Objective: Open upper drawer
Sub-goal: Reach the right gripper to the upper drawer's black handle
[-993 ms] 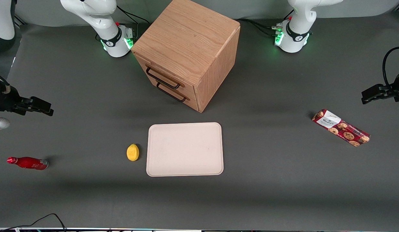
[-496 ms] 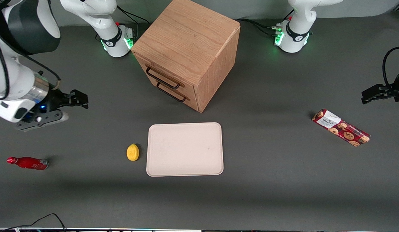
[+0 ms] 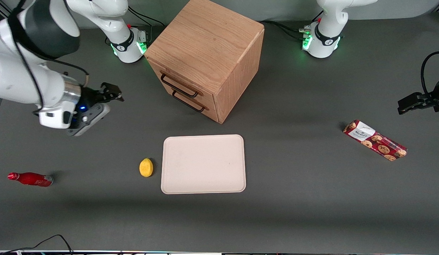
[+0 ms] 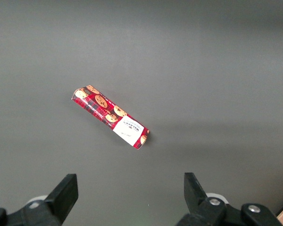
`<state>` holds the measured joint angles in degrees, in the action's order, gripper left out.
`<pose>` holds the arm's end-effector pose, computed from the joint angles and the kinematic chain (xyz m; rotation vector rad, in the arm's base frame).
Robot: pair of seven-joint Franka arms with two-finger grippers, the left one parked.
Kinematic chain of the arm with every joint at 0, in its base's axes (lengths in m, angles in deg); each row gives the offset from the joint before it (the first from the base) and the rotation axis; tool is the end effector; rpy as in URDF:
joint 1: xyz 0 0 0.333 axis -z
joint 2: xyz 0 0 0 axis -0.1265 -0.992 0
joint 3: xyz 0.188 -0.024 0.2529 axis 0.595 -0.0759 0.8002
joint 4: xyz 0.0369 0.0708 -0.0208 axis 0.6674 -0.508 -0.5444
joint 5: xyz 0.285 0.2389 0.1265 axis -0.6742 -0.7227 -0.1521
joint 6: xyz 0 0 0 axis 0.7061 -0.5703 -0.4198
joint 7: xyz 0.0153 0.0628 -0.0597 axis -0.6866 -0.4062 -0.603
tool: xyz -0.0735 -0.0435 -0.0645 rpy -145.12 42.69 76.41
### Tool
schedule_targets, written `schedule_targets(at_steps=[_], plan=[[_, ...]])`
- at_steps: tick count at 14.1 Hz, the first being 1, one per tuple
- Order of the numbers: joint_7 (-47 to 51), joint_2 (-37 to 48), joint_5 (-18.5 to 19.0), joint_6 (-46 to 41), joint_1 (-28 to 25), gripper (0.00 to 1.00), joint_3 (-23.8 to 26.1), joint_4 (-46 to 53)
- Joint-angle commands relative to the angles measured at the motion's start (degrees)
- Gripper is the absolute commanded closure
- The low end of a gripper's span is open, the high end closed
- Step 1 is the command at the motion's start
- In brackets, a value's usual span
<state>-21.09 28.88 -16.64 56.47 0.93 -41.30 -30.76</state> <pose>0.5568 0.1594 0.5286 -2.7713 -0.9094 0.2850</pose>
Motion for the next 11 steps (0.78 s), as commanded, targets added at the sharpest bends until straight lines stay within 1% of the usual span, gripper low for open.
schedule_targets(at_steps=[1, 5, 11], plan=[[-1.54, 1.91, -1.41, 2.32, 0.77, 0.00, 4.47, -3.90], [0.83, 4.01, -1.50, 7.94, 0.59, 0.00, 9.84, -8.81], [4.88, 4.81, -1.50, 17.35, 0.24, 0.00, 14.15, -16.73]])
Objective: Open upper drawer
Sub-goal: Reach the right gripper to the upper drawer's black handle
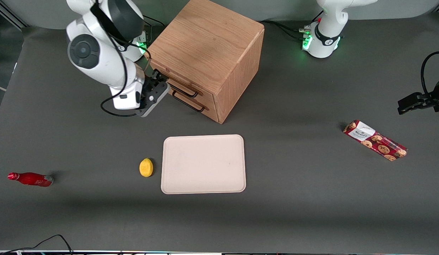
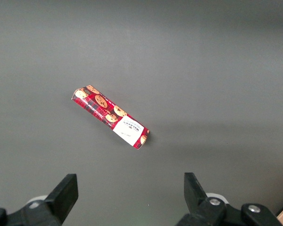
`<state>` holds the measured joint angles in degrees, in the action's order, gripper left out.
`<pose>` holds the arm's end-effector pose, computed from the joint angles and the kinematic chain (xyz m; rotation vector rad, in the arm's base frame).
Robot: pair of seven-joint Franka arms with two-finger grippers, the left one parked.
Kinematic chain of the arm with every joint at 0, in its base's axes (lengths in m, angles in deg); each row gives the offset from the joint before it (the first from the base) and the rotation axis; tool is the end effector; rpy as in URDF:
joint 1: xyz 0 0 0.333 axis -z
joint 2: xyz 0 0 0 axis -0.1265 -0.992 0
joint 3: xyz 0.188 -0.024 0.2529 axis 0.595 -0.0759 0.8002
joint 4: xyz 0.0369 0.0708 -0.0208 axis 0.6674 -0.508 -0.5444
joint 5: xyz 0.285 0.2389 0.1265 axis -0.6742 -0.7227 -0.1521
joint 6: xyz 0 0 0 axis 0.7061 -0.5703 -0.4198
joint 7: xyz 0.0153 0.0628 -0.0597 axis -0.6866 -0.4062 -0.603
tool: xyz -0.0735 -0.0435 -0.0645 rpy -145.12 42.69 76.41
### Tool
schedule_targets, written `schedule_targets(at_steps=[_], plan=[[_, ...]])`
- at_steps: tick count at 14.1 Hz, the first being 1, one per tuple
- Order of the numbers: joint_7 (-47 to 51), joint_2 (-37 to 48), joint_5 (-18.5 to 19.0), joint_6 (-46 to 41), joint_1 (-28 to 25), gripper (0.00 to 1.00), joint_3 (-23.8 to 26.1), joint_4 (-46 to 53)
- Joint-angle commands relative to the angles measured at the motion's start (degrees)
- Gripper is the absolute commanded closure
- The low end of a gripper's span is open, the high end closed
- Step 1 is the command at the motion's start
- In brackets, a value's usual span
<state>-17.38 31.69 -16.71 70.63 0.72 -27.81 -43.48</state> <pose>0.4937 0.2823 0.4749 -2.7318 -1.1192 0.2133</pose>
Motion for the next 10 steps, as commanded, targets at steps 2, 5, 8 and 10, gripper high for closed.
schedule_targets(at_steps=[2, 5, 8, 10], plan=[[1.27, 1.65, -1.42, 3.56, 0.28, 0.00, 0.84, -4.82], [1.35, 1.39, -1.42, 5.66, 0.19, 0.00, 1.64, -7.01], [1.35, 1.04, -1.51, 6.72, -0.16, 0.00, 1.99, -8.33], [1.44, 0.95, -1.51, 8.21, -0.69, 0.00, 1.99, -9.47]])
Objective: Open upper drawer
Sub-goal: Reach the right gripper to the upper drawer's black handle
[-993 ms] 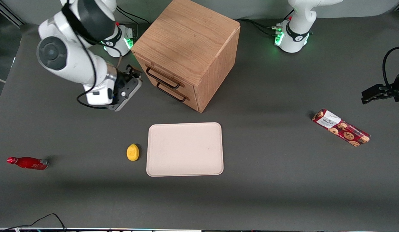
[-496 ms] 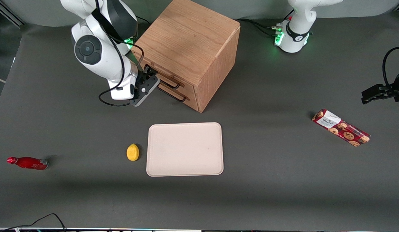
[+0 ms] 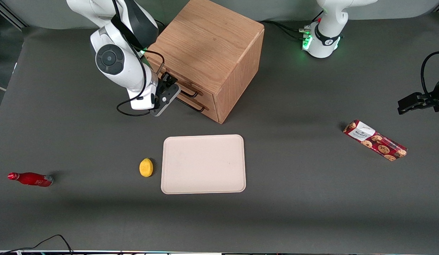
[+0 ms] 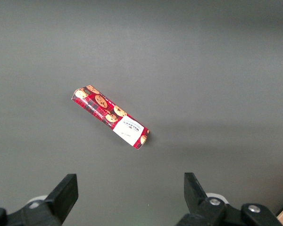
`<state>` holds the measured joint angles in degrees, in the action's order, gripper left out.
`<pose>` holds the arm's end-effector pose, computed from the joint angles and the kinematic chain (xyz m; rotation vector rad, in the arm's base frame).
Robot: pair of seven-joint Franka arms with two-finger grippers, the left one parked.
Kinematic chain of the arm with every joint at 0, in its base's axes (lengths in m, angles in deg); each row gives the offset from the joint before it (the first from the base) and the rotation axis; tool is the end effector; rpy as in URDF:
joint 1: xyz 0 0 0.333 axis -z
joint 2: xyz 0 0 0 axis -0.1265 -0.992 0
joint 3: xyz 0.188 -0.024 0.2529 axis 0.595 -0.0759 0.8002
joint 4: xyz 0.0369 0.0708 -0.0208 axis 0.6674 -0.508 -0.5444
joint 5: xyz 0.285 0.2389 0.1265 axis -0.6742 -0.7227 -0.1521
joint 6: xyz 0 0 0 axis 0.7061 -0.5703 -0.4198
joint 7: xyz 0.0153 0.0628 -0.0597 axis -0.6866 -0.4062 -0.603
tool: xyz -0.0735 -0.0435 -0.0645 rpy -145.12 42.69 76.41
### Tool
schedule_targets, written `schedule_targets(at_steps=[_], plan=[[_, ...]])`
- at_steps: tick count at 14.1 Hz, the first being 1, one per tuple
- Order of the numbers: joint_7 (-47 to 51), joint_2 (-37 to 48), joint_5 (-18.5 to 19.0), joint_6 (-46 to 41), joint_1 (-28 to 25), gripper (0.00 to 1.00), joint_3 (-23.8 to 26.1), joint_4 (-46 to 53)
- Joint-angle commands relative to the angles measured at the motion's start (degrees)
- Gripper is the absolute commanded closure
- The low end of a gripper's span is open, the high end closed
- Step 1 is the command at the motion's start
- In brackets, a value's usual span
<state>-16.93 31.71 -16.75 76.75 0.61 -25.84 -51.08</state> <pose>0.4712 0.2938 0.4230 -2.7304 -1.1384 0.2548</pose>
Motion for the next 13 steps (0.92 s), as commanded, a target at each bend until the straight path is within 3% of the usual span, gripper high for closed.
schedule_targets(at_steps=[1, 13], plan=[[1.08, 0.84, -1.47, 2.70, -0.76, 0.00, 0.01, -2.39], [1.87, -0.13, -1.47, 1.74, -1.46, 0.00, 0.01, -2.22]])
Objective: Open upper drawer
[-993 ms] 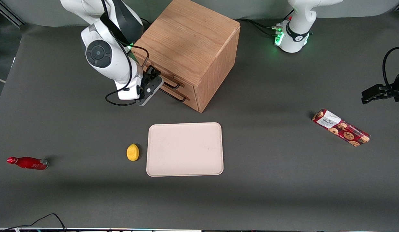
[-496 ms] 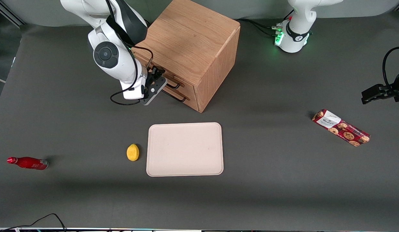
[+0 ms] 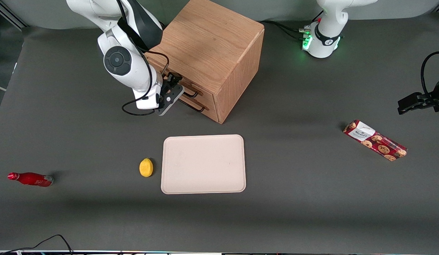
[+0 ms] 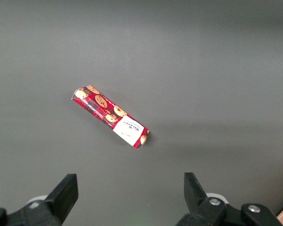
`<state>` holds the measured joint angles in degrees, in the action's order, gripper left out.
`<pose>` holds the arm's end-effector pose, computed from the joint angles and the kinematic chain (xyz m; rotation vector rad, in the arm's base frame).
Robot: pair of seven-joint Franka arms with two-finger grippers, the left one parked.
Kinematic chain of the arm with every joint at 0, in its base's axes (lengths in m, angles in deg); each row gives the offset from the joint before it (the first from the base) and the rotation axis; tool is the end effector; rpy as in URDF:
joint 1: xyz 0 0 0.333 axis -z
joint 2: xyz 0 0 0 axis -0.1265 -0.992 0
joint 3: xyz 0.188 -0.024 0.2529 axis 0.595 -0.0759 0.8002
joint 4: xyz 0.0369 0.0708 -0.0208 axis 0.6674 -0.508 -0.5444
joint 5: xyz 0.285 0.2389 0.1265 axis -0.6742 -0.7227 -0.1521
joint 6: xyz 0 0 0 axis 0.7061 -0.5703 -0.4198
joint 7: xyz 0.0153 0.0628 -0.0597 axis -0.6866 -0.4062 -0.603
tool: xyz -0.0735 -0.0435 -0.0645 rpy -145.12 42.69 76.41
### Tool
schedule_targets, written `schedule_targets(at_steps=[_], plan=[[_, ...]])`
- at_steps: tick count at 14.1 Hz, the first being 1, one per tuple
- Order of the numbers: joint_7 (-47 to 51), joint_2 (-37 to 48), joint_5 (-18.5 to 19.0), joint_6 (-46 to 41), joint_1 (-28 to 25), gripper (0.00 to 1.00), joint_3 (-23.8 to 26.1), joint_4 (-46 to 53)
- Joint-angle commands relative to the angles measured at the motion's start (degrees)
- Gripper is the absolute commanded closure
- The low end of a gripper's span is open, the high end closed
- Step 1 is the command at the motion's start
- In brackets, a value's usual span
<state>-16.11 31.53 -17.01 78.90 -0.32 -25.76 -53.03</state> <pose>0.4632 0.3006 0.4091 -2.7310 -1.1328 0.2582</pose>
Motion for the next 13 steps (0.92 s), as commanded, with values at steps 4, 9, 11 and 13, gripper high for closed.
schedule_targets(at_steps=[4, 9, 11, 13], plan=[[0.43, 0.05, -1.22, -5.22, -0.18, 0.00, -0.67, 2.88], [0.08, 0.41, -1.13, -13.39, 0.08, 0.00, -3.92, 9.55], [-0.97, 0.49, -1.13, -16.30, 0.17, 0.00, -5.33, 11.84], [-0.46, 3.72, -1.13, -19.29, 0.43, 0.00, -7.78, 14.04]])
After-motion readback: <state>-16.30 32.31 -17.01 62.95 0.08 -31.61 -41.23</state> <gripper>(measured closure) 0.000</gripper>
